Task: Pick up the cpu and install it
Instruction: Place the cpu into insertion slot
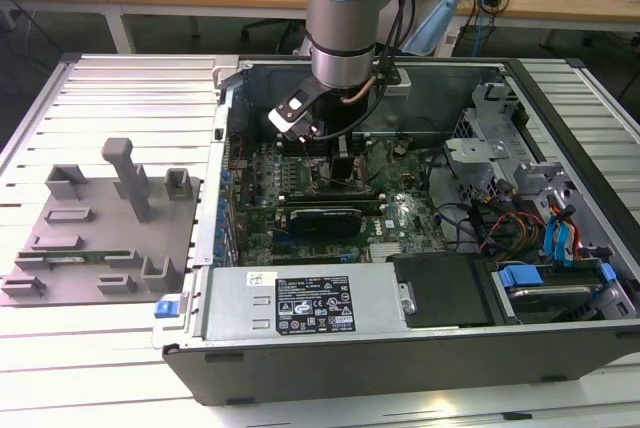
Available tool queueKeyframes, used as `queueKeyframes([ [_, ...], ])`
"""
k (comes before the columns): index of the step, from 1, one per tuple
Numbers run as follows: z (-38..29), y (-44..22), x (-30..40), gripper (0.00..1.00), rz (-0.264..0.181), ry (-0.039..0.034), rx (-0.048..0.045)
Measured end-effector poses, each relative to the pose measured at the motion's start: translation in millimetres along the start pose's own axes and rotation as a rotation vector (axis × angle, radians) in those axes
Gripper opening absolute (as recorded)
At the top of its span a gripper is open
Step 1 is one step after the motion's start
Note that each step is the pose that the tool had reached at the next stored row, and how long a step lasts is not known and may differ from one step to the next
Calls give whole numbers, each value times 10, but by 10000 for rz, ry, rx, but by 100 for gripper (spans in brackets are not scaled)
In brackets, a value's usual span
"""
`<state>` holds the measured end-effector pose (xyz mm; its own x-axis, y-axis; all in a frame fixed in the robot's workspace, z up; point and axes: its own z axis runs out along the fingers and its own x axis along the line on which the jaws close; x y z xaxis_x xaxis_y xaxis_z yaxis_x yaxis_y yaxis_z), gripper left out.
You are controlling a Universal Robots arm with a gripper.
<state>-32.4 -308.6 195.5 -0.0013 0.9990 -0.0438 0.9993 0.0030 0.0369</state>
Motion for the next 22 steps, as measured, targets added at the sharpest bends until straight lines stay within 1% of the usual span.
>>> queueKeyframes([
  [8, 0, 2, -1, 55, -1, -5, -3],
  [9, 0, 1, -1, 56, -1, -7, -2],
  [10, 1, 1, 0, 56, 0, 3, -1],
  [11, 1, 2, 0, 62, 0, 5, -2],
  [22, 0, 2, 1, 62, 57, -2, 2],
])
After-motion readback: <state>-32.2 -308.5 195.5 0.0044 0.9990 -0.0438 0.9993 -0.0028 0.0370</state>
